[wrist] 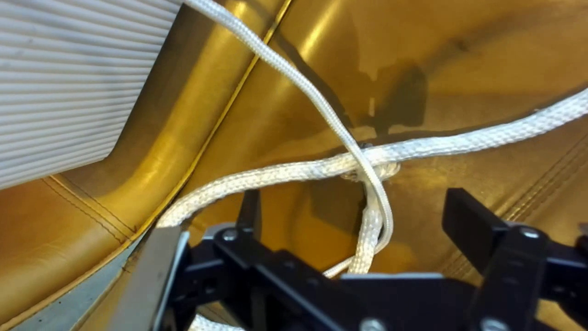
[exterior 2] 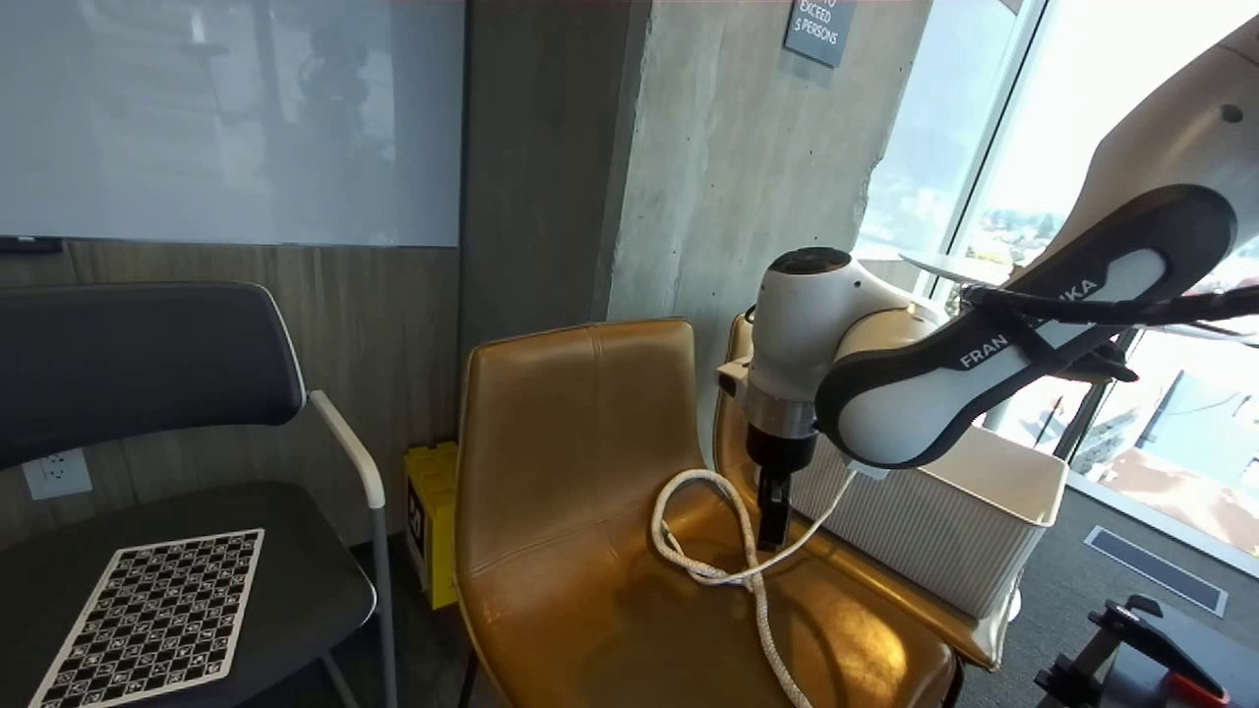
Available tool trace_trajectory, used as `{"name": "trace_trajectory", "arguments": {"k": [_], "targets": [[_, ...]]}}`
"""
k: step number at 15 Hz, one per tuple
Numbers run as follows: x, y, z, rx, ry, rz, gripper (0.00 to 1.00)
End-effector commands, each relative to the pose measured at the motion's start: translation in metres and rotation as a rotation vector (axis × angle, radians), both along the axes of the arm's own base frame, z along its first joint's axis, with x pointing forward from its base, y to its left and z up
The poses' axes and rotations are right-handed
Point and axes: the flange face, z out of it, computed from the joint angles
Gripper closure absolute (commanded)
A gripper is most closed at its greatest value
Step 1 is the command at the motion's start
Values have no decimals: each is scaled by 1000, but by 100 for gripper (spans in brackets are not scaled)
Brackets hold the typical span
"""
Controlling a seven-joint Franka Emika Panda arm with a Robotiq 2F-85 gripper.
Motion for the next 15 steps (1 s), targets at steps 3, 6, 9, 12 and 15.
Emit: {"name": "trace_trajectory", "arguments": {"k": [3, 6, 9, 12, 15], "targets": [[20, 4, -35, -4, 3, -33, 0], [23, -4, -57, -5, 18, -64, 0], [22, -4, -79, 2, 43, -92, 0], [21, 8, -95, 16, 65, -105, 0], [21, 19, -104, 27, 77, -106, 26]]}}
